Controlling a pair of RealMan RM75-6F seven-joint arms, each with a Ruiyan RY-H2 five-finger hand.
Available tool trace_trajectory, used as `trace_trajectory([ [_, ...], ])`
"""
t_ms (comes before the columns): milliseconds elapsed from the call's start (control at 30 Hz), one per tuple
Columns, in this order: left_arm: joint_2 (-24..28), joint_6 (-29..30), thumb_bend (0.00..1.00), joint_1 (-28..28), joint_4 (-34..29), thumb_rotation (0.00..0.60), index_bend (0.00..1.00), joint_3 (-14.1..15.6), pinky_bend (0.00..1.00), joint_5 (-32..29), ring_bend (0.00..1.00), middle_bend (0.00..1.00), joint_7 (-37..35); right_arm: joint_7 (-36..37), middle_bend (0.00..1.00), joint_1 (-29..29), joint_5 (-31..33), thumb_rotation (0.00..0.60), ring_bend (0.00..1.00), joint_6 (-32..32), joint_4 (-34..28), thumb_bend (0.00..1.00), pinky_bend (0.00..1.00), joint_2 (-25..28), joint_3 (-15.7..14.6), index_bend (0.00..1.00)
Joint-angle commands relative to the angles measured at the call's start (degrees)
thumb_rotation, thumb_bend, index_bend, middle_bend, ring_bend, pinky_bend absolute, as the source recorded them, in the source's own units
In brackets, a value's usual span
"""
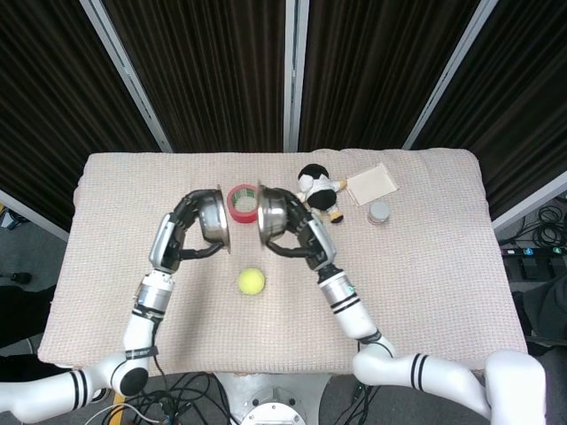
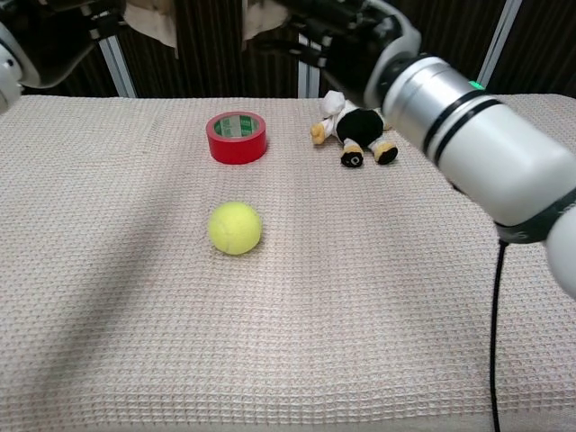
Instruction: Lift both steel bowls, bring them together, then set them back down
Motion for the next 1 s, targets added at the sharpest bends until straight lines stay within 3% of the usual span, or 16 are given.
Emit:
trace_trajectory([
  [33, 2.98, 1.53, 0.11, 2.76, 0.81, 0.600, 0.47, 0.75, 0.65, -0.70, 0.46, 0.49, -0.05, -3.02, 0.42, -5.57, -1.84, 0.600, 0.35, 5.50, -2.35, 0.15, 0.45, 5.36, -2.56, 0.47],
  [133, 7.00, 0.98, 0.11, 4.33, 3.62, 0.600, 0.47, 3.31, 0.65, 0.80, 0.46, 0.49, 3.54, -12.00, 0.43, -9.66, -3.23, 0.600, 0.35, 8.97, -3.19, 0.15, 0.45, 9.69, -6.34, 0.47],
  [267, 17.37, -3.82, 0.10, 3.17, 8.40, 0.600, 0.45, 9.04, 0.65, 7.64, 0.46, 0.48, 18.37, -32.21, 0.43, -15.01, -1.32, 0.600, 0.35, 12.45, -6.56, 0.15, 0.45, 15.19, -11.21, 0.47],
  [467, 22.55, -12.51, 0.10, -0.09, 7.99, 0.600, 0.46, 12.25, 0.64, 7.27, 0.46, 0.50, 37.91, -56.99, 0.42, -20.85, 4.78, 0.600, 0.33, 15.39, -14.40, 0.15, 0.44, 19.88, -17.08, 0.47],
  [533, 22.10, -15.10, 0.10, -1.09, 8.32, 0.600, 0.46, 12.71, 0.64, 5.17, 0.46, 0.50, 45.18, -65.38, 0.41, -21.84, 6.48, 0.600, 0.32, 15.61, -15.48, 0.15, 0.42, 20.43, -19.34, 0.48],
  [667, 17.54, -15.13, 0.10, -1.70, 12.10, 0.600, 0.46, 13.43, 0.63, 3.69, 0.46, 0.50, 52.74, -78.71, 0.39, -22.63, 10.47, 0.600, 0.29, 15.90, -17.57, 0.16, 0.39, 20.20, -21.54, 0.47],
  [767, 14.41, -17.11, 0.10, -2.77, 15.75, 0.600, 0.46, 14.10, 0.63, 2.95, 0.46, 0.49, 54.36, -83.05, 0.38, -22.84, 12.72, 0.600, 0.29, 15.38, -18.56, 0.16, 0.38, 19.36, -21.94, 0.47],
  [1000, 10.25, -24.06, 0.10, -5.86, 21.75, 0.600, 0.45, 14.92, 0.63, 0.73, 0.46, 0.50, 54.14, -85.33, 0.38, -22.08, 14.21, 0.600, 0.29, 12.36, -17.79, 0.16, 0.38, 17.38, -21.64, 0.46],
])
